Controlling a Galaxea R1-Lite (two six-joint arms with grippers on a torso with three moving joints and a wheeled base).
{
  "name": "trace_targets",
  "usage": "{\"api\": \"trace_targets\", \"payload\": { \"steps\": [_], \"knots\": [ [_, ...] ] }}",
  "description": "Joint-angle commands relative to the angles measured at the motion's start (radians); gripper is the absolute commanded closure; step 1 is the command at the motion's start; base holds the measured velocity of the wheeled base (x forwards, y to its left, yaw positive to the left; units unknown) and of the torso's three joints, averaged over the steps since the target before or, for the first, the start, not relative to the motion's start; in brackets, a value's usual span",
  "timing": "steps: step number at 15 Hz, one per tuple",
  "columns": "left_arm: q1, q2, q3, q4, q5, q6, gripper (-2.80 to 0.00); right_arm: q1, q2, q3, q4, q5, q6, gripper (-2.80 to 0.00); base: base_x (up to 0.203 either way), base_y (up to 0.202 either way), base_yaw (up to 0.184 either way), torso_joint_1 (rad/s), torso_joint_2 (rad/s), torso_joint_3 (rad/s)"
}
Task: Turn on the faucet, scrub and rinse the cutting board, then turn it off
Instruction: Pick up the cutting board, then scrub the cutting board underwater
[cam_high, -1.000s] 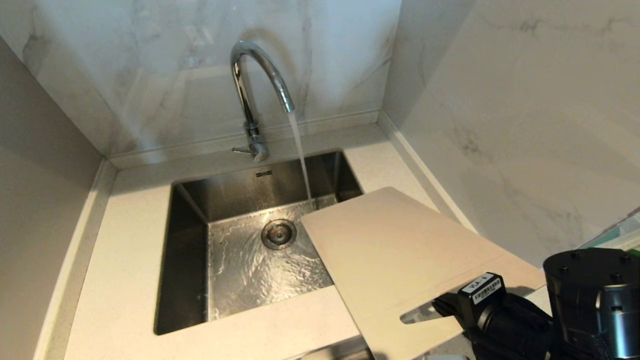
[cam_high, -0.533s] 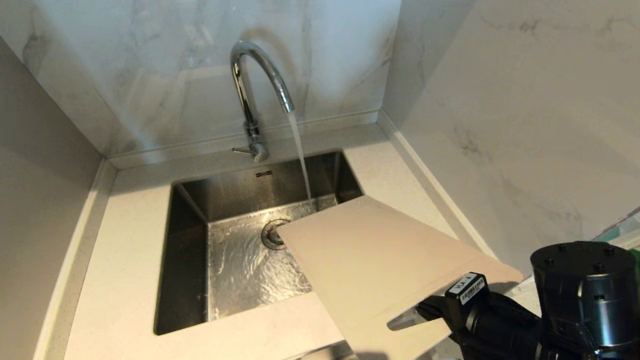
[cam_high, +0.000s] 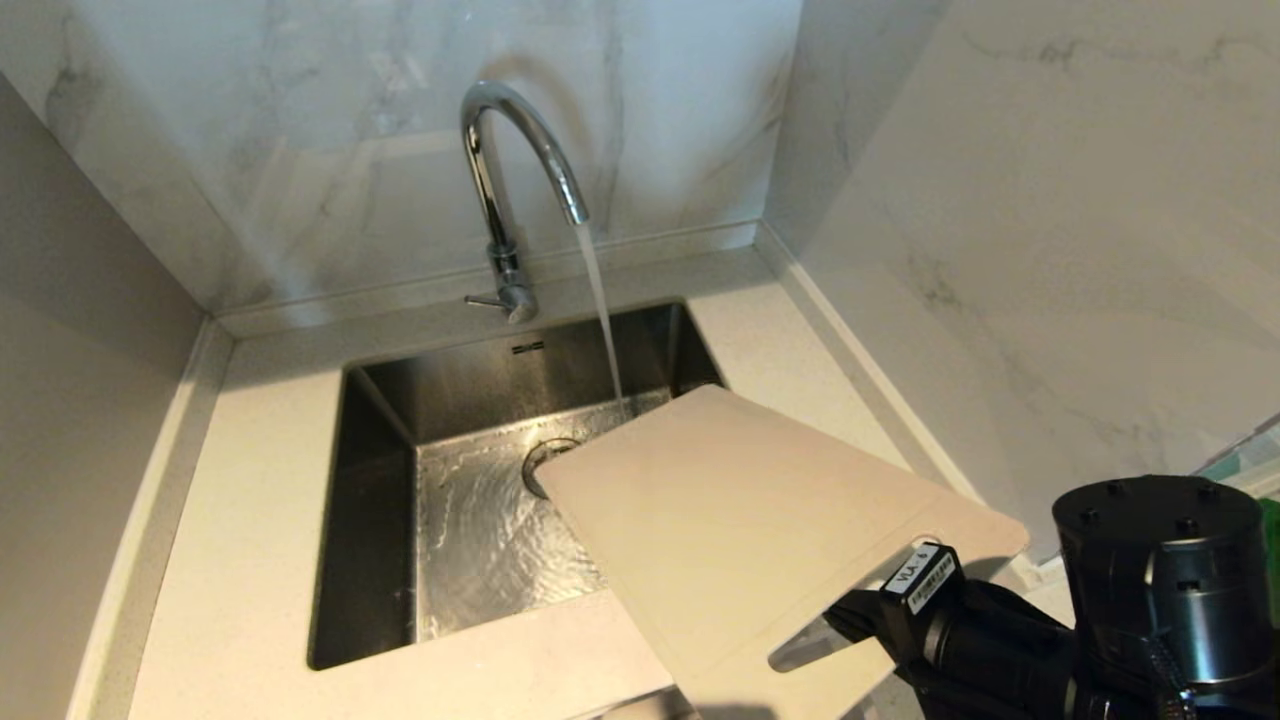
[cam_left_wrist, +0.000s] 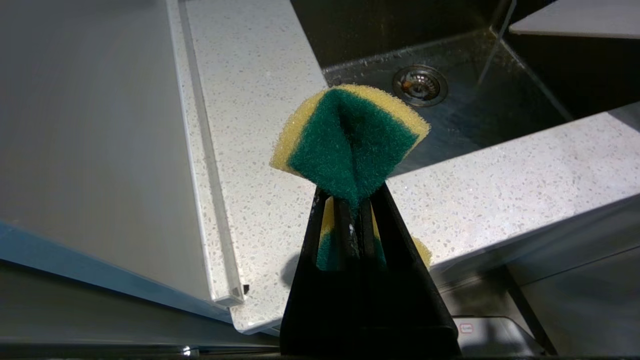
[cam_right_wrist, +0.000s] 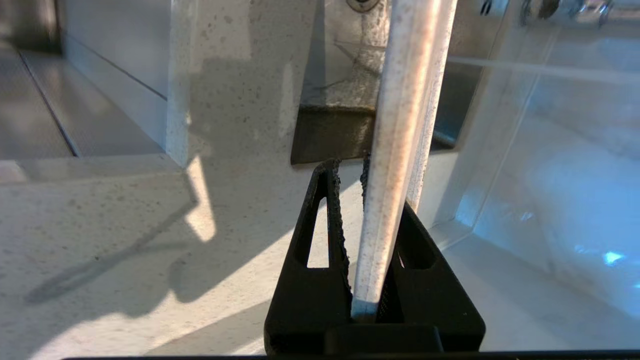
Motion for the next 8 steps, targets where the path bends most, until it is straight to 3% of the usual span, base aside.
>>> {"api": "trace_targets", "payload": {
  "steps": [1,8],
  "knots": [
    [0.0,0.0,0.0,0.0,0.0,0.0,0.0,0.0,0.008,-0.018,-0.004,0.0,-0.054,0.0,0.0,0.0,0.0,0.0,0.0,0.0],
    [0.0,0.0,0.0,0.0,0.0,-0.003,0.0,-0.001,0.087,-0.131,-0.006,0.026,-0.202,0.0,0.0,0.0,0.0,0.0,0.0,0.0]
  ]
}}
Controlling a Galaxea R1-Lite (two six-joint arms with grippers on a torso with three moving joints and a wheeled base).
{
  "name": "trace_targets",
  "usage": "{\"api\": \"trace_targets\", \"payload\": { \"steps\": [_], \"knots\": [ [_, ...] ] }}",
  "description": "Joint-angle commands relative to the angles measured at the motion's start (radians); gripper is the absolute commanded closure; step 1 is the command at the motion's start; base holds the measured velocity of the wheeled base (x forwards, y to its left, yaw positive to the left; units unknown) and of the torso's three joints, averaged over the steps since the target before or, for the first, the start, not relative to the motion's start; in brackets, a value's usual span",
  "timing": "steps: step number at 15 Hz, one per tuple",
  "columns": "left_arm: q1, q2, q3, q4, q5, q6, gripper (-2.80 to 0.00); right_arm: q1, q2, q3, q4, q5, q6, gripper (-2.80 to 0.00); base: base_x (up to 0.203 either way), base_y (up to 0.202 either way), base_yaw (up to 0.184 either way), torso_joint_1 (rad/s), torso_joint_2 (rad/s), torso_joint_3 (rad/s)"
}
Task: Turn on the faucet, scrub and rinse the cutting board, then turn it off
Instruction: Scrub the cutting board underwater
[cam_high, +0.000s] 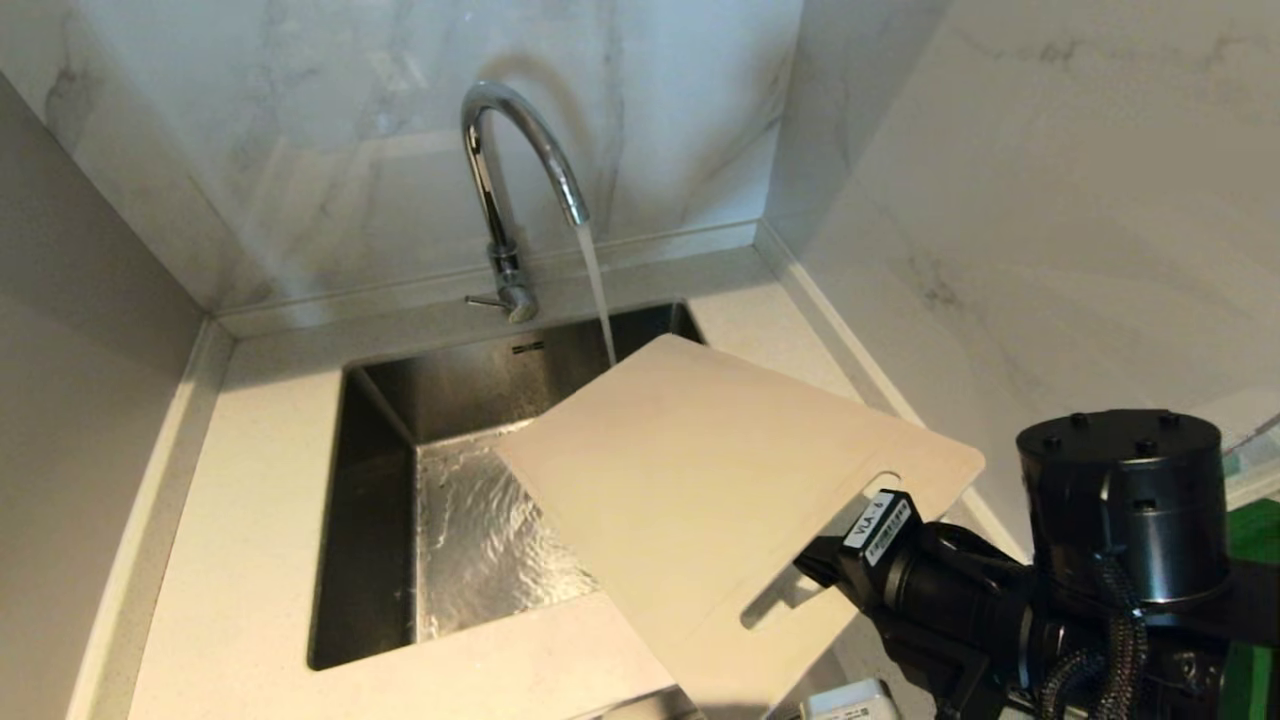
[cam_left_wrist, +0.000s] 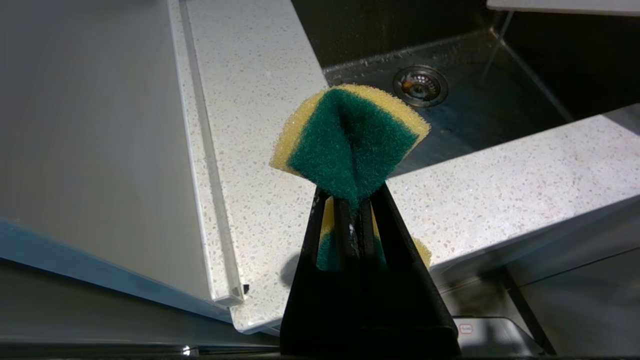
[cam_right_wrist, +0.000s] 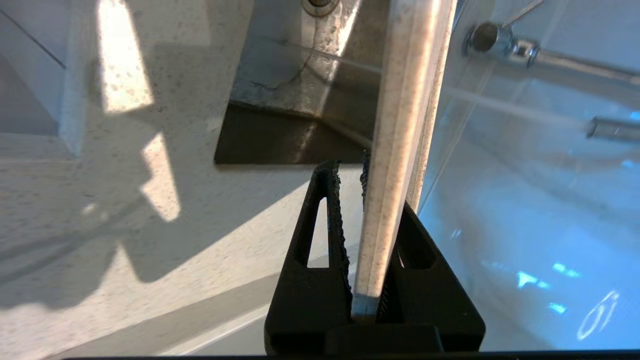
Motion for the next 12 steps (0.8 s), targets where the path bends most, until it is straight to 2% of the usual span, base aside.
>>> {"api": "trace_targets", "payload": {
  "steps": [1,12],
  "knots": [
    [0.0,0.002,0.0,0.0,0.0,-0.001,0.0,-0.001,0.025,-0.02,-0.004,0.008,-0.062,0.0,0.0,0.0,0.0,0.0,0.0,0.0],
    [0.0,0.002,0.0,0.0,0.002,-0.004,0.0,-0.001,0.087,-0.077,0.002,0.083,-0.13,0.0,0.0,0.0,0.0,0.0,0.0,0.0]
  ]
}}
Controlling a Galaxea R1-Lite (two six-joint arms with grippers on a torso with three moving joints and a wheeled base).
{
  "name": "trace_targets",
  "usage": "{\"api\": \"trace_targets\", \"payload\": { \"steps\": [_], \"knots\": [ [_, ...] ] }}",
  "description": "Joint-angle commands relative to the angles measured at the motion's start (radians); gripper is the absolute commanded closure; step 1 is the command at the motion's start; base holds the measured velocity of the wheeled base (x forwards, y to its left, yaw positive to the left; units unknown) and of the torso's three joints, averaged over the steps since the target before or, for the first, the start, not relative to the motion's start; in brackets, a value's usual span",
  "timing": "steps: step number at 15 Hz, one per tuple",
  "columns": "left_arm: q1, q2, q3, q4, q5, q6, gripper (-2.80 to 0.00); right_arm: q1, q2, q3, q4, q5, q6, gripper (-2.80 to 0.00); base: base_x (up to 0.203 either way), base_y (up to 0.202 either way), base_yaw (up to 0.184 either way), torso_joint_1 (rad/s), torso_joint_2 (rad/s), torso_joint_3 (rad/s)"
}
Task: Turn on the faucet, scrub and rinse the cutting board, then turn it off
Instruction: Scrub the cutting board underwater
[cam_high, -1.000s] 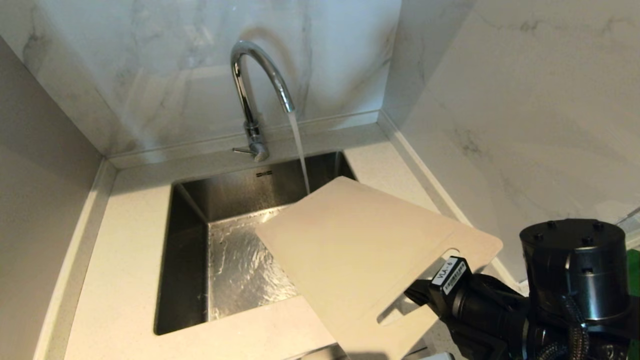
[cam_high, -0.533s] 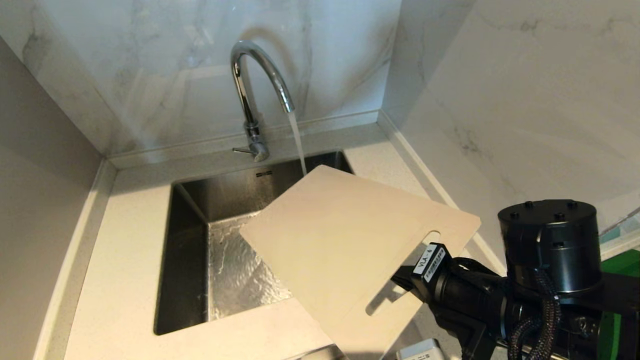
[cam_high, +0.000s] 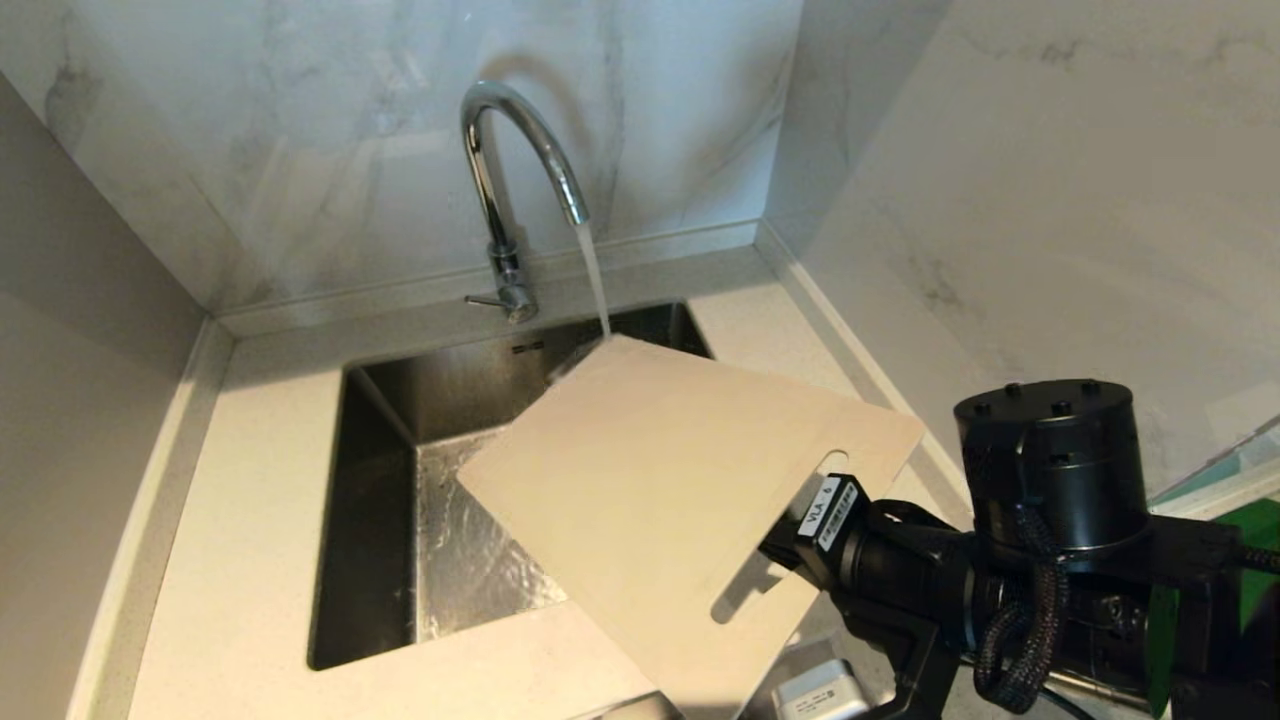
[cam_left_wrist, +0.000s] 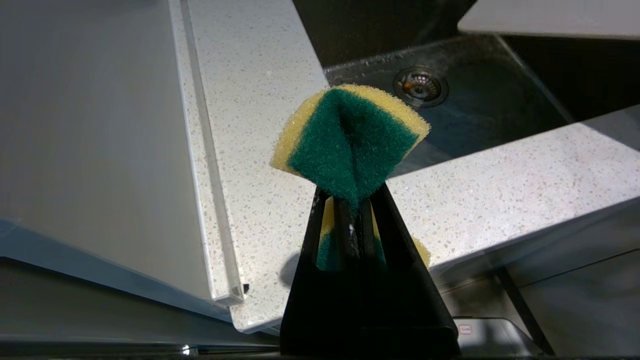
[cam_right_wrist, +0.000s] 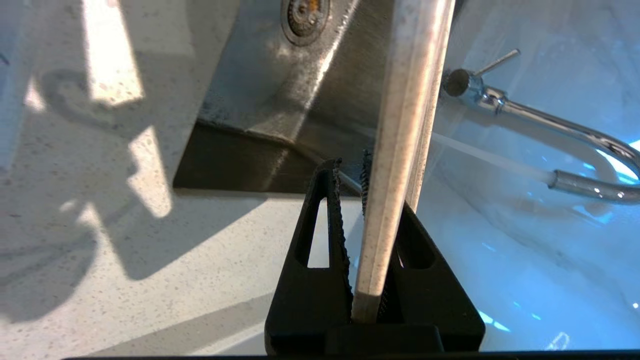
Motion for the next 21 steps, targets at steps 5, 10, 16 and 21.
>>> {"api": "trace_targets", "payload": {
  "steps": [5,10,16,21],
  "knots": [
    [0.0,0.002,0.0,0.0,0.0,0.0,0.0,-0.017,0.043,-0.016,-0.005,0.018,-0.023,0.0,0.0,0.0,0.0,0.0,0.0,0.0],
    [0.0,0.002,0.0,0.0,0.0,0.0,0.0,-0.066,0.06,-0.04,-0.007,0.021,-0.044,0.0,0.0,0.0,0.0,0.0,0.0,0.0],
    [0.0,0.002,0.0,0.0,0.0,0.0,0.0,-0.094,0.117,-0.087,-0.007,0.023,-0.044,0.0,0.0,0.0,0.0,0.0,0.0,0.0],
    [0.0,0.002,0.0,0.0,0.0,0.0,0.0,-0.111,0.171,-0.136,-0.009,0.022,-0.051,0.0,0.0,0.0,0.0,0.0,0.0,0.0]
  ]
}}
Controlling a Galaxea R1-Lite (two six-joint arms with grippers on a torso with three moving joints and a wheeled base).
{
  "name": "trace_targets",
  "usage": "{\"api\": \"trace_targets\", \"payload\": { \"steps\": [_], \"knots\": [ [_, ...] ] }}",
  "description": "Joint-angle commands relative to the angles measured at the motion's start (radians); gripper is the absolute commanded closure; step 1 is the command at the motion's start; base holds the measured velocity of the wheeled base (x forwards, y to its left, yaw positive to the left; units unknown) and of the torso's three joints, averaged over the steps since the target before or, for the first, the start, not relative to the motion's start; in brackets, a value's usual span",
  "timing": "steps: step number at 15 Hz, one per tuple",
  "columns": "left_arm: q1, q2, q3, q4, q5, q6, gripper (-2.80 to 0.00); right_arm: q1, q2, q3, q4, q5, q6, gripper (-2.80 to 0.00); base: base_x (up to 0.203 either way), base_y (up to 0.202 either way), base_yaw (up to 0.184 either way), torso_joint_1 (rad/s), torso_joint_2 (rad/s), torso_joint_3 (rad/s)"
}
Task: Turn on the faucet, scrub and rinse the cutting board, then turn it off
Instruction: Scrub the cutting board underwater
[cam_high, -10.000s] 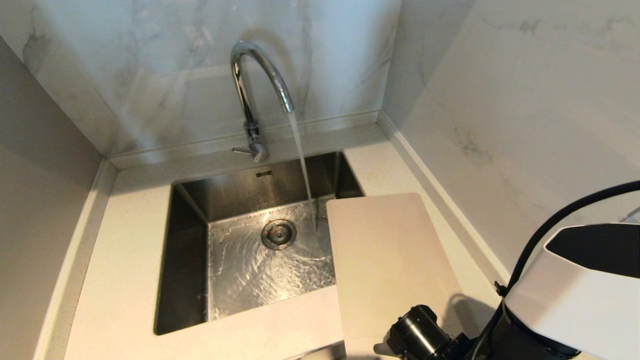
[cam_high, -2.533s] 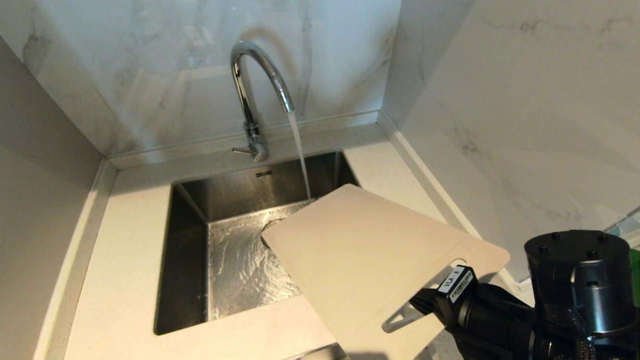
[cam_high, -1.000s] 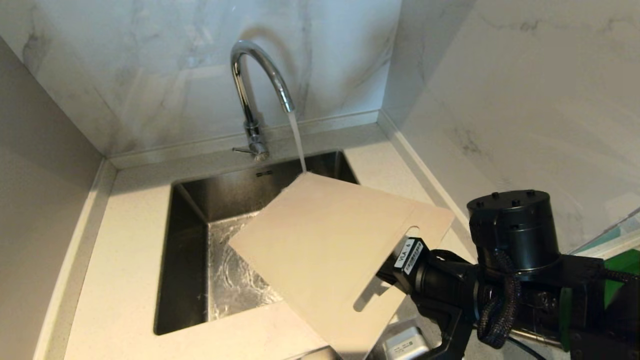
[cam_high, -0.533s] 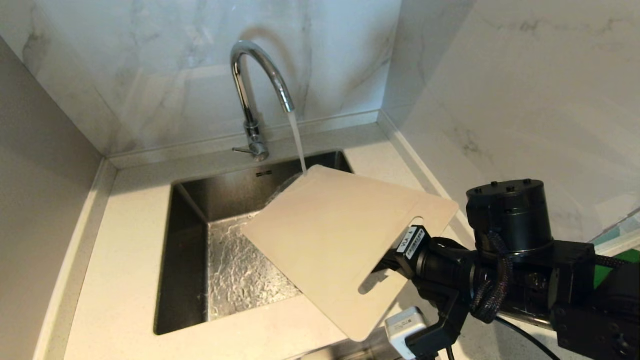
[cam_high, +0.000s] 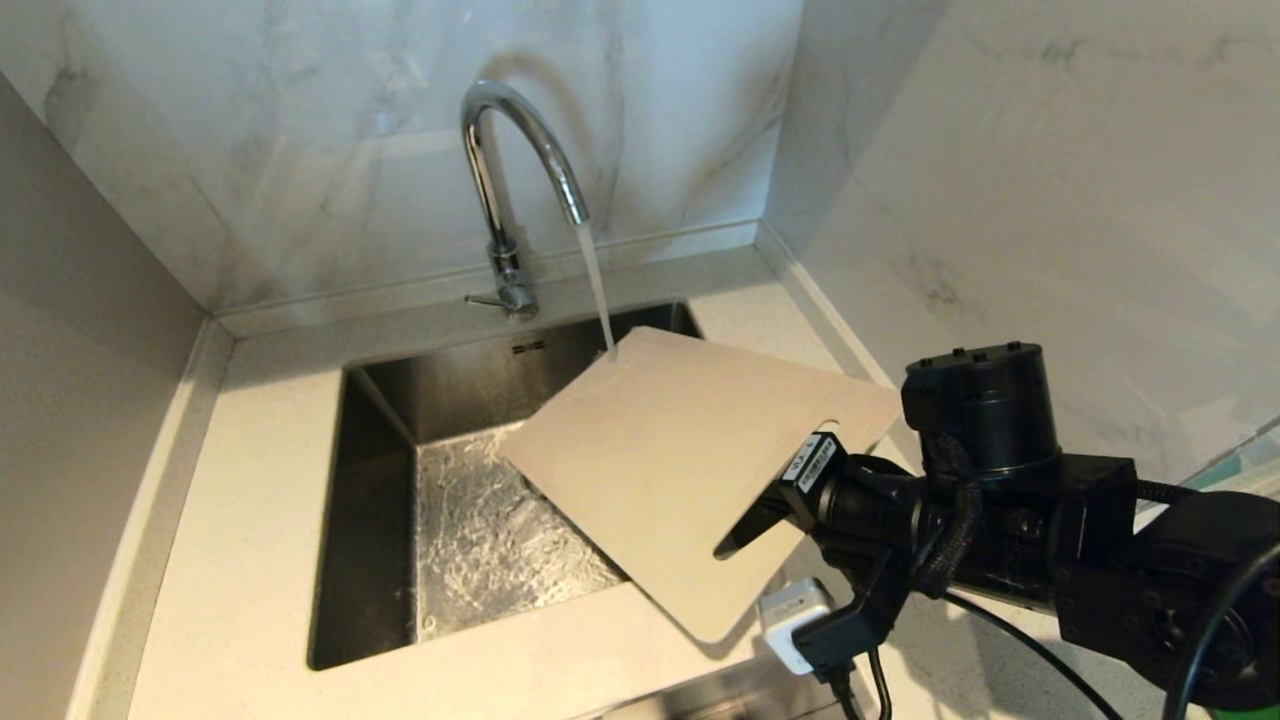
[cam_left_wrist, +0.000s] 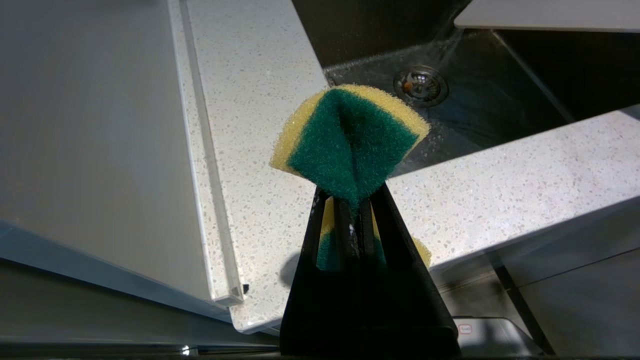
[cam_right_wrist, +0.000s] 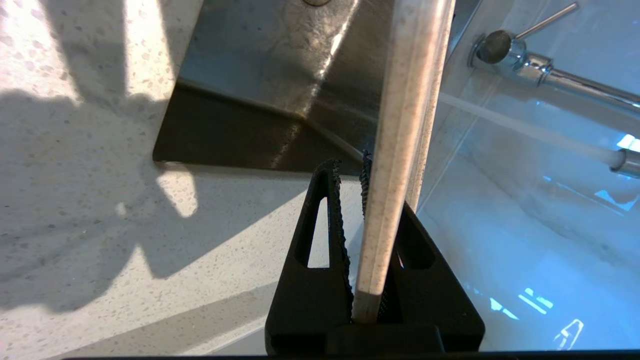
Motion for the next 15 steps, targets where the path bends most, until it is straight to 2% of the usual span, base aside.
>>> {"api": "trace_targets", "payload": {
  "steps": [1,4,15],
  "knots": [
    [0.0,0.002,0.0,0.0,0.0,0.0,0.0,-0.01,0.038,-0.033,-0.001,0.001,-0.016,0.0,0.0,0.0,0.0,0.0,0.0,0.0],
    [0.0,0.002,0.0,0.0,0.0,0.0,0.0,-0.023,0.07,-0.075,0.0,0.003,-0.048,0.0,0.0,0.0,0.0,0.0,0.0,0.0],
    [0.0,0.002,0.0,0.0,0.0,0.0,0.0,-0.051,0.132,-0.17,0.0,0.003,-0.056,0.0,0.0,0.0,0.0,0.0,0.0,0.0]
  ]
}}
